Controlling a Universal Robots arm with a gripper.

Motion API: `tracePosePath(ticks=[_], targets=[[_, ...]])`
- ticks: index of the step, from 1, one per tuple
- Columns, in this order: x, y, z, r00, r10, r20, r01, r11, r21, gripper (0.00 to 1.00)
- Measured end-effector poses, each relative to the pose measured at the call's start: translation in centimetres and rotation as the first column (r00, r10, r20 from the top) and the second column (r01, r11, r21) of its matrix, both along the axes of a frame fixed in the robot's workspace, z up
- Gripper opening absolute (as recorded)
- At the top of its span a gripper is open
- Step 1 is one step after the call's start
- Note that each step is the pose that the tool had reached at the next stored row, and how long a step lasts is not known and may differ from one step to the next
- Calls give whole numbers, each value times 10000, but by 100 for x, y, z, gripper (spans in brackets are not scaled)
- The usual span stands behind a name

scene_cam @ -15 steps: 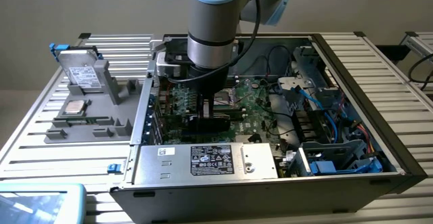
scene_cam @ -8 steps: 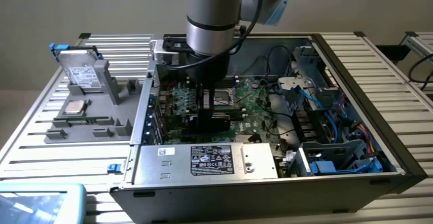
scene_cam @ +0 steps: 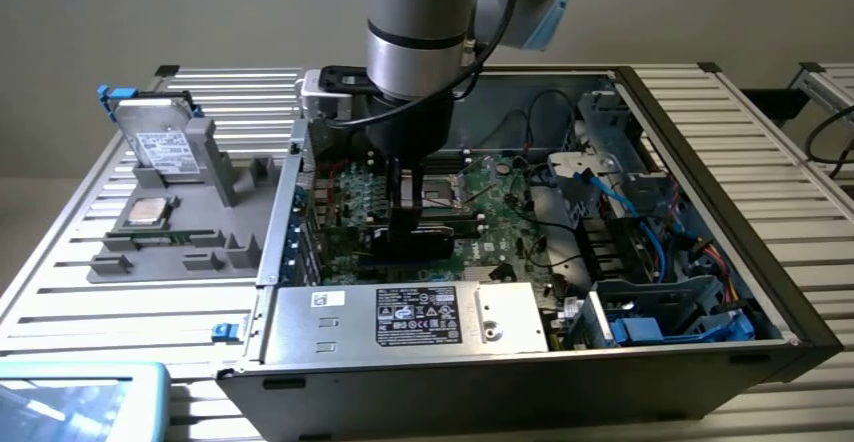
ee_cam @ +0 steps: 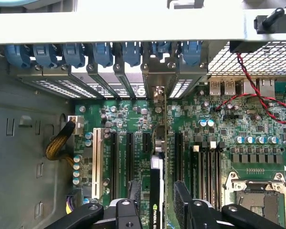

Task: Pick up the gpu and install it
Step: 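Insert the gpu into the slot, then press down on the gpu until it lock into place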

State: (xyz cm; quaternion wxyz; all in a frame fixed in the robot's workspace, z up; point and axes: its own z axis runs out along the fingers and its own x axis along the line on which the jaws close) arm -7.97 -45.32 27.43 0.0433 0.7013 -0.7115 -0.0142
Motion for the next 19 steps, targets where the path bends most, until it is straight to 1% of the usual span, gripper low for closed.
tracePosePath(ticks=[10, 11, 13, 14, 15, 16, 17, 18, 19], targets=[[0, 0, 0, 10000, 0, 0, 0, 10000, 0, 42], [0, 0, 0, 10000, 0, 0, 0, 10000, 1, 40], [0, 0, 0, 10000, 0, 0, 0, 10000, 0, 27], [0, 0, 0, 10000, 0, 0, 0, 10000, 0, 27], [-1, 0, 0, 10000, -1, 4, 1, 10000, 1, 21], [-3, 0, 1, 10000, -2, 24, 2, 10000, -2, 21], [-5, 0, 9, 10000, -1, 50, 1, 10000, -10, 15], [-8, 0, 19, 10000, 0, 90, 1, 10000, -9, 12], [-12, 0, 28, 9999, -1, 145, 1, 10000, -6, 12]])
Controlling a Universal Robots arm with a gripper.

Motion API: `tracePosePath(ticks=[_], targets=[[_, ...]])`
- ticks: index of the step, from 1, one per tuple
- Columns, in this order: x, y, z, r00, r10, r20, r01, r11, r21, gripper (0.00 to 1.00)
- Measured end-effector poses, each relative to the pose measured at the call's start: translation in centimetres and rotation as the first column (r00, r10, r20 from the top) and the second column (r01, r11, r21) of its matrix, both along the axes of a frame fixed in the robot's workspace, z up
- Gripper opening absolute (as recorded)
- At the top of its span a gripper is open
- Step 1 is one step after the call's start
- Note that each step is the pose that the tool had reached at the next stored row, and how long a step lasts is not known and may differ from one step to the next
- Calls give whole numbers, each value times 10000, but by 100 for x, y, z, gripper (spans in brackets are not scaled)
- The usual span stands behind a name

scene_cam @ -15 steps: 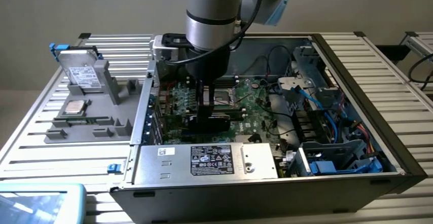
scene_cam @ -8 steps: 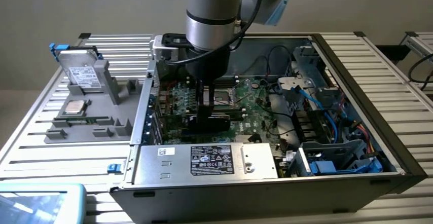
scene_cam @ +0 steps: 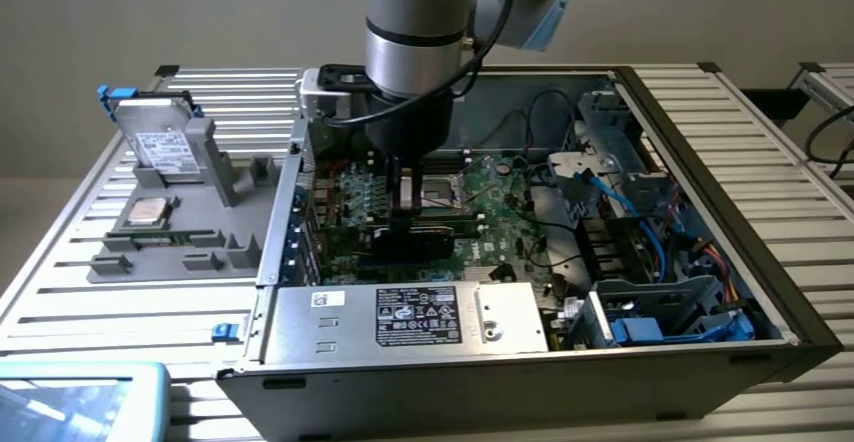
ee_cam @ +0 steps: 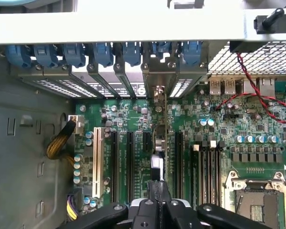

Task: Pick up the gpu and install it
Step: 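Press down on the gpu until it lock into place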

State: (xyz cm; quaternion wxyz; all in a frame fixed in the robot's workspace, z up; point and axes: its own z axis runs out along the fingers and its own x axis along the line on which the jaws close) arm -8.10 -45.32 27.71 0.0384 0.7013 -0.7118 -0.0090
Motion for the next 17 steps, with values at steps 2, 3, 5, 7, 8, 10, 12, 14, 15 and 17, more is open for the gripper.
tracePosePath(ticks=[2, 3, 5, 7, 8, 10, 12, 14, 15, 17], targets=[[-15, 0, 6, 9999, 1, 170, 0, 10000, -2, 12], [-27, 3, 6, 9997, 1, 249, -1, 10000, -9, 12], [-64, 12, 7, 9996, 1, 297, 0, 10000, -20, 12], [-121, 24, 6, 9996, -1, 299, 1, 10000, -19, 12], [-150, 30, 6, 9996, 0, 299, 1, 10000, -19, 12], [-205, 46, 6, 9996, 1, 299, 0, 10000, -20, 12], [-245, 67, 5, 9995, -1, 305, 1, 10000, -19, 12], [-270, 87, 1, 9995, 0, 319, 1, 10000, -21, 12], [-285, 97, -9, 9994, 0, 341, 1, 10000, -18, 12], [-309, 111, -28, 9993, -2, 384, 3, 10000, -23, 12]])
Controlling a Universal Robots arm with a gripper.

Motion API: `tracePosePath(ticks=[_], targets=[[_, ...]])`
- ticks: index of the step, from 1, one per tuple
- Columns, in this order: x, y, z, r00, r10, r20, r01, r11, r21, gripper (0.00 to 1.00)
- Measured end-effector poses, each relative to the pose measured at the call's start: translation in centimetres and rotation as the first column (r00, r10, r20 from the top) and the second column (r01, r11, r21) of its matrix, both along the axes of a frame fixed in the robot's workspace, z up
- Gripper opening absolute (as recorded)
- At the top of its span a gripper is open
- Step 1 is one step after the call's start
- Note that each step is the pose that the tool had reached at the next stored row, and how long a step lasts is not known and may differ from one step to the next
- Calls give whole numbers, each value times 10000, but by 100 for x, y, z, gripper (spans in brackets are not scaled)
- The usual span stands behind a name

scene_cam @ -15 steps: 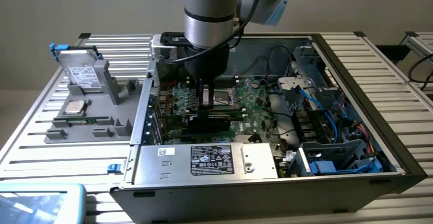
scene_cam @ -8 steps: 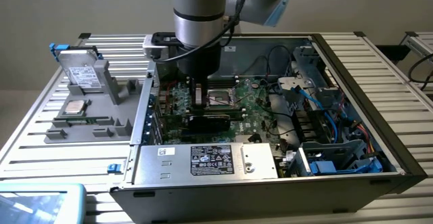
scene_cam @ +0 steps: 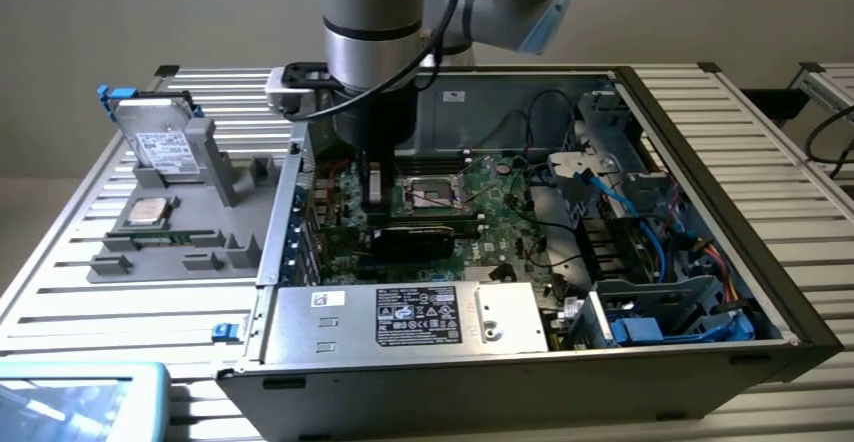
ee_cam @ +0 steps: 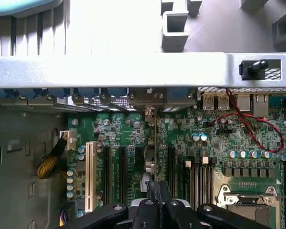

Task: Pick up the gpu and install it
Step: 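Press down on the gpu until it lock into place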

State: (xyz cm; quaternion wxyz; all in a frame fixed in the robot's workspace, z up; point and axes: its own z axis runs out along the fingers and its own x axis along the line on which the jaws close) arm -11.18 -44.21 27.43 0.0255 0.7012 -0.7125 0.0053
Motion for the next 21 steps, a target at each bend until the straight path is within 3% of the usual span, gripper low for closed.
tracePosePath(ticks=[3, 6, 9, 11, 15, 21], targets=[[-20, 15, -35, 10000, -8, 29, 8, 10000, -25, 12], [-25, 20, -65, 10000, -7, 30, 8, 9999, -105, 12], [-26, 27, -91, 10000, -13, 55, 13, 9999, -149, 12], [-27, 31, -62, 10000, -16, 64, 17, 9999, -151, 12], [49, 30, 90, 10000, -23, 50, 24, 9998, -185, 12], [224, -19, 59, 10000, -22, -13, 22, 9998, -185, 12]])
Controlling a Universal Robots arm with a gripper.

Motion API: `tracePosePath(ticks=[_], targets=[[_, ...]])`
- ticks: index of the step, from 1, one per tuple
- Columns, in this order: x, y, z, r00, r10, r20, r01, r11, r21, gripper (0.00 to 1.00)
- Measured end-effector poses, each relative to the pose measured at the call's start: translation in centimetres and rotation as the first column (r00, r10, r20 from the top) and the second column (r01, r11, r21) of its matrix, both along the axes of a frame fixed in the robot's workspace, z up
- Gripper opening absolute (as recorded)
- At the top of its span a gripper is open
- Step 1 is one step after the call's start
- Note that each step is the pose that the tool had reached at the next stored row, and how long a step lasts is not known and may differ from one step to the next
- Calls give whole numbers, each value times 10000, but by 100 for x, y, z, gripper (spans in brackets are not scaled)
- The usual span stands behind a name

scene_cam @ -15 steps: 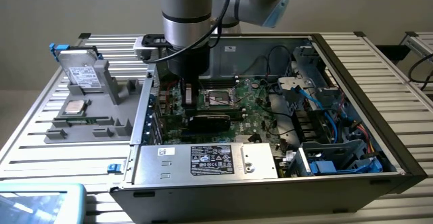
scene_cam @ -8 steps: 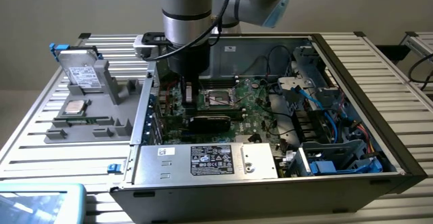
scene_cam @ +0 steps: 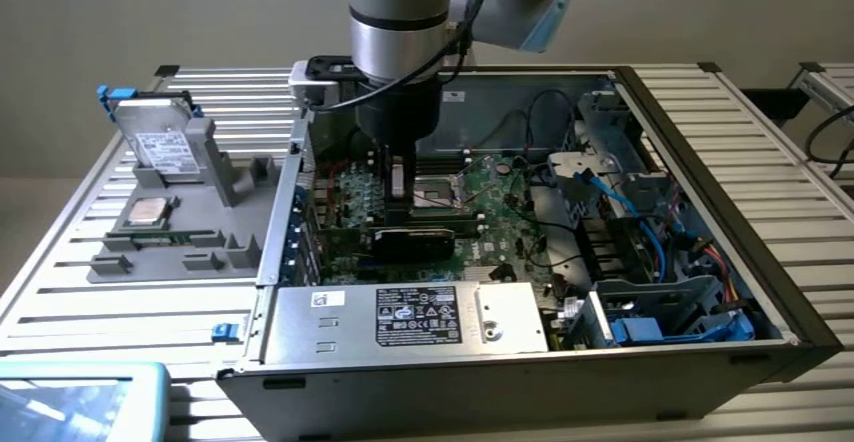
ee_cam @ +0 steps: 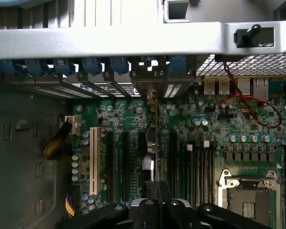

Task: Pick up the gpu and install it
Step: 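Press down on the gpu until it lock into place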

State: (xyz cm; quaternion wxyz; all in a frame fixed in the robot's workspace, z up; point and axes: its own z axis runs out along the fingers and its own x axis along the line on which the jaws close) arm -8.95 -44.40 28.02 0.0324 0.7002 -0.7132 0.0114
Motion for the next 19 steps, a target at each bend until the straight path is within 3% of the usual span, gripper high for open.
tracePosePath(ticks=[2, 4, 5, 8, 11, 16, 19], targets=[[13, -64, -13, 10000, 1, -24, -1, 10000, 7, 12], [20, -81, -40, 10000, 0, -38, 0, 10000, 45, 12], [23, -82, -47, 10000, 0, -42, 0, 9999, 106, 12], [24, -82, -58, 10000, 1, -72, 2, 9992, 406, 12], [28, -82, -74, 9999, 1, -140, 5, 9991, 427, 12], [39, -83, -144, 9999, 1, -149, 5, 9991, 416, 12], [40, -81, -105, 9999, 1, -159, 6, 9990, 439, 12]])
